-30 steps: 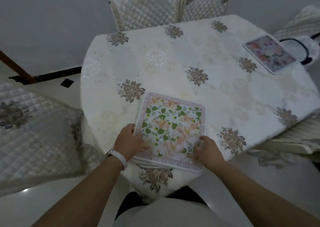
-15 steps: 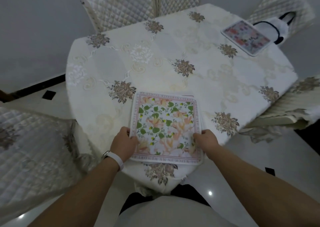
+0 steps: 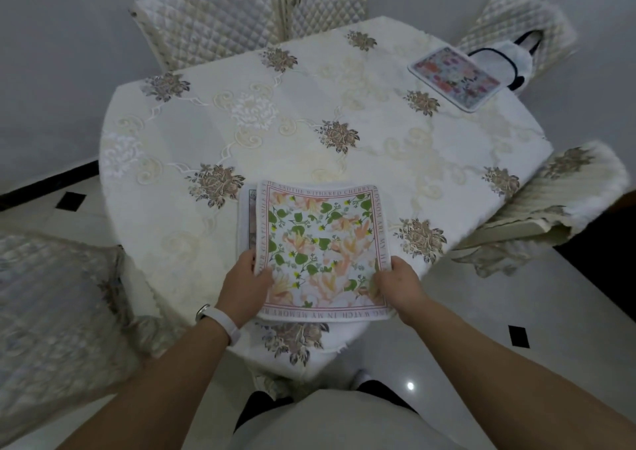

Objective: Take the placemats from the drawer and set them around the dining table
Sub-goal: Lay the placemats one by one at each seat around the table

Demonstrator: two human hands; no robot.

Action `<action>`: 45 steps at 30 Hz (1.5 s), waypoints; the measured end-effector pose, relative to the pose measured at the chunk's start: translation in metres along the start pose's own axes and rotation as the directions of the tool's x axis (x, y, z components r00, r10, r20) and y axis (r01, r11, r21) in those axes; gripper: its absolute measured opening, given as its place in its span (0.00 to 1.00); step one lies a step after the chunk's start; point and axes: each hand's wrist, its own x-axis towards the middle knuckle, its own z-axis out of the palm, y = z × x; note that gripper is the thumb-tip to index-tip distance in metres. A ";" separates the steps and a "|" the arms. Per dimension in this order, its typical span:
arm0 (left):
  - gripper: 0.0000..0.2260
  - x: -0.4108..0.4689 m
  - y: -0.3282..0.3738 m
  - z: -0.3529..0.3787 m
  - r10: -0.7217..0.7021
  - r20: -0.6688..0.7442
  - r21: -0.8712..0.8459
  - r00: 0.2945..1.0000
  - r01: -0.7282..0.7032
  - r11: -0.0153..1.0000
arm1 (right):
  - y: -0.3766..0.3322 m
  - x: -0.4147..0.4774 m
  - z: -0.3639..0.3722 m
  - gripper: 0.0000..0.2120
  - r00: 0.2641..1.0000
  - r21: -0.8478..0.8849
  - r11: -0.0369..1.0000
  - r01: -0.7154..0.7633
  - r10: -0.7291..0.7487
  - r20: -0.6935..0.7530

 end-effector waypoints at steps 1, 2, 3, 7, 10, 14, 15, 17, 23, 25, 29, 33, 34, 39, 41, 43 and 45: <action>0.10 -0.002 0.003 0.004 0.012 0.013 -0.001 1.000 -0.012 1.000 | 0.002 0.001 -0.006 0.12 1.000 -0.010 1.000 0.000 0.000 0.002; 0.12 -0.005 0.007 0.010 0.016 0.025 -0.002 1.000 -0.016 1.000 | 0.005 0.003 -0.012 0.12 1.000 -0.036 0.999 0.007 -0.007 0.000; 0.11 -0.007 0.011 0.016 0.010 0.032 0.001 0.999 -0.010 1.000 | 0.010 0.006 -0.019 0.12 1.000 -0.061 0.998 0.011 -0.012 -0.006; 0.08 -0.012 0.033 0.048 -0.005 0.039 0.011 0.999 0.005 1.000 | 0.030 0.011 -0.051 0.15 1.000 -0.026 1.000 0.007 -0.008 -0.030; 0.09 -0.016 0.059 0.083 0.010 0.053 0.012 0.999 -0.010 1.000 | 0.045 0.014 -0.088 0.19 0.998 0.015 0.999 0.030 -0.029 -0.055; 0.06 -0.026 0.106 0.150 0.035 0.038 0.019 0.999 -0.036 0.999 | 0.059 0.022 -0.161 0.15 0.990 0.056 0.996 0.071 -0.063 -0.125; 0.06 -0.030 0.118 0.166 0.048 0.039 0.015 0.998 -0.049 0.999 | 0.062 0.024 -0.180 0.14 0.987 0.073 0.993 0.089 -0.079 -0.137; 0.07 -0.036 0.140 0.196 0.077 0.037 -0.004 0.996 -0.077 0.997 | 0.069 0.028 -0.216 0.14 0.981 0.107 0.987 0.124 -0.106 -0.163; 0.08 -0.045 0.197 0.280 0.100 -0.008 -0.042 0.995 -0.100 0.994 | 0.090 0.048 -0.318 0.17 0.968 0.136 0.973 0.188 -0.160 -0.195; 0.08 -0.047 0.213 0.305 0.104 -0.015 -0.035 0.994 -0.105 0.994 | 0.093 0.052 -0.344 0.16 0.962 0.143 0.968 0.206 -0.173 -0.210; 0.08 -0.048 0.236 0.343 0.104 0.015 -0.077 0.994 -0.103 0.992 | 0.100 0.057 -0.380 0.12 0.956 0.157 0.964 0.215 -0.175 -0.237; 0.07 -0.031 0.252 0.364 0.085 0.039 -0.082 0.996 -0.081 0.993 | 0.099 0.070 -0.406 0.13 0.954 0.196 0.961 0.194 -0.138 -0.266; 0.07 -0.025 0.254 0.366 0.073 0.044 -0.082 0.996 -0.070 0.994 | 0.098 0.074 -0.410 0.13 0.956 0.224 0.957 0.183 -0.121 -0.266; 0.04 0.026 0.271 0.387 0.041 0.058 -0.130 0.997 -0.033 0.991 | 0.070 0.112 -0.427 0.12 0.952 0.252 0.948 0.196 -0.123 -0.280; 0.04 0.051 0.281 0.403 0.027 0.055 -0.171 0.998 -0.017 0.985 | 0.054 0.135 -0.436 0.13 0.948 0.240 0.948 0.211 -0.139 -0.286; 0.04 0.077 0.294 0.418 0.020 0.056 -0.204 0.998 -0.008 0.979 | 0.035 0.159 -0.448 0.13 0.945 0.215 0.953 0.211 -0.143 -0.295; 0.04 0.105 0.306 0.429 0.039 0.053 -0.216 0.998 -0.026 0.976 | 0.015 0.185 -0.460 0.13 0.941 0.164 0.965 0.205 -0.149 -0.303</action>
